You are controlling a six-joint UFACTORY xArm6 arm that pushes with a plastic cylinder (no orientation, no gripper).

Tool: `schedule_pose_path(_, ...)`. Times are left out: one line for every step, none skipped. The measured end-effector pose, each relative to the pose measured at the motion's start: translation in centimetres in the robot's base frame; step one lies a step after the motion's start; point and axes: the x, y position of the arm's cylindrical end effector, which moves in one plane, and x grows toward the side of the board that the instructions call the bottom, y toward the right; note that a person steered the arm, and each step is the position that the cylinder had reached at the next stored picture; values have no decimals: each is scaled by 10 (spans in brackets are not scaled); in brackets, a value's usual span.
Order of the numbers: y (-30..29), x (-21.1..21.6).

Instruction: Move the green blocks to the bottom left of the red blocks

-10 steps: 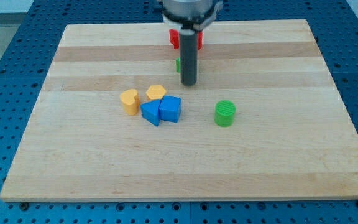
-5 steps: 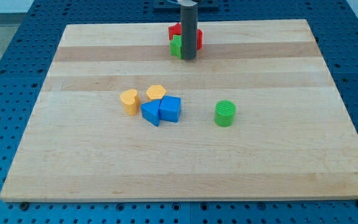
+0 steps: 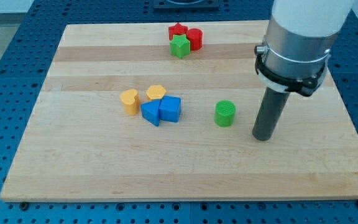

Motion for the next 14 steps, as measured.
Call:
schedule_pose_path(-16,-1)
schedule_pose_path(-37,-1)
schedule_pose_path(-40,-22)
schedule_pose_path(-61,-72)
schedule_pose_path(-85,-116)
schedule_pose_path(-85,-125)
schedule_pose_path(-30,-125)
schedule_pose_path(-25,-92)
schedule_pose_path(-46,-73)
schedule_pose_path(-98,-67)
schedule_pose_path(-105,-67)
schedule_pose_path(-106,-77)
schedule_pose_path(-131,-115)
schedule_pose_path(-139,-147)
